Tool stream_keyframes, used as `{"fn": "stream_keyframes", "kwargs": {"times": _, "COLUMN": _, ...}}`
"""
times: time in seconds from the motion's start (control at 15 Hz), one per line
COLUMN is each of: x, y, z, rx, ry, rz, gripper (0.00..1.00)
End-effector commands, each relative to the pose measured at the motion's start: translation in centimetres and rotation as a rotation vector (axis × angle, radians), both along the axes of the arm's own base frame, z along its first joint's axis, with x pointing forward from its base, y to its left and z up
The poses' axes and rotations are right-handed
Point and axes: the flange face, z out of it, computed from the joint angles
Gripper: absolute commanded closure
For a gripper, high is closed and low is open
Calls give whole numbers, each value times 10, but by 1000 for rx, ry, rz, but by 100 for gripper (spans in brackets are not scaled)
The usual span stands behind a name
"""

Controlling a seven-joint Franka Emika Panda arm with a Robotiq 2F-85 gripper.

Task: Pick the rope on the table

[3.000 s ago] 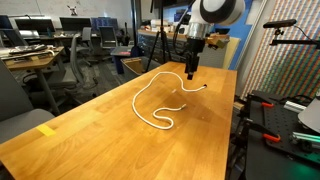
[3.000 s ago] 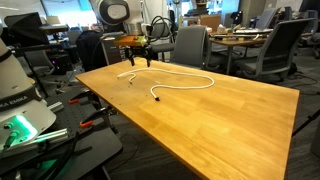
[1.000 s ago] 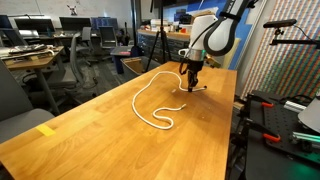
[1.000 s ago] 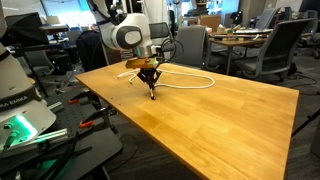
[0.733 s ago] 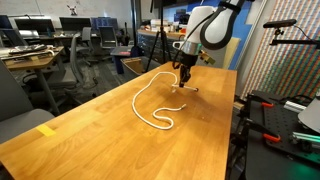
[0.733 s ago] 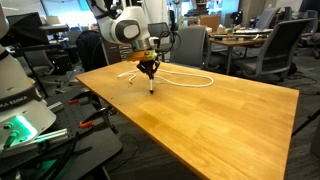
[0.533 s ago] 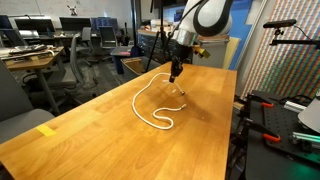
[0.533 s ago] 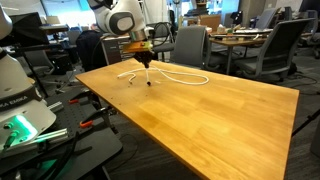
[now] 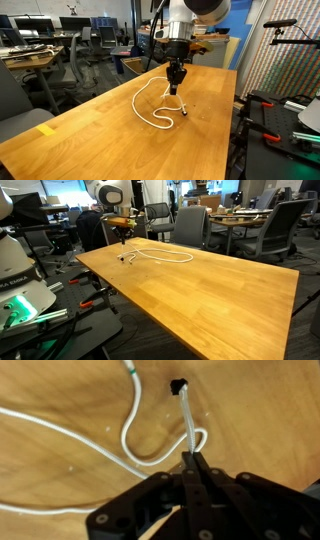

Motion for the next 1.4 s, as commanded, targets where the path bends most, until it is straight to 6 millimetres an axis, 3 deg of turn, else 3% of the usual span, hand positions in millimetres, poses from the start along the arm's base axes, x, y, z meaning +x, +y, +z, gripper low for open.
{"fn": "stream_keyframes", "kwargs": {"times": 0.0, "x": -6, "y": -14, "z": 11, "rx": -8, "ry": 176, "rz": 52, "gripper": 97}}
{"fn": "stream_keyframes", "kwargs": {"times": 0.2, "x": -10, "y": -18, "z": 32, "rx": 16, "ry": 315, "rz": 101, "gripper": 98}}
{"fn": "stream_keyframes", "kwargs": {"times": 0.4, "x": -14, "y": -2, "z": 54, "rx": 122, "ry": 419, "rz": 156, "gripper": 98}}
{"fn": "stream_keyframes", "kwargs": {"times": 0.73, "x": -32, "y": 56, "z": 77, "rx": 225, "ry": 459, "rz": 244, "gripper": 98}}
{"fn": "stream_keyframes", "kwargs": {"times": 1.13, "x": -44, "y": 121, "z": 76, "rx": 213, "ry": 182, "rz": 354, "gripper": 98}}
{"fn": "stream_keyframes", "kwargs": {"times": 1.2, "x": -46, "y": 127, "z": 73, "rx": 202, "ry": 161, "rz": 370, "gripper": 89}}
{"fn": "stream_keyframes", "kwargs": {"times": 1.27, "x": -47, "y": 128, "z": 70, "rx": 187, "ry": 151, "rz": 381, "gripper": 70}}
{"fn": "stream_keyframes", "kwargs": {"times": 1.33, "x": -45, "y": 123, "z": 66, "rx": 164, "ry": 140, "rz": 385, "gripper": 63}}
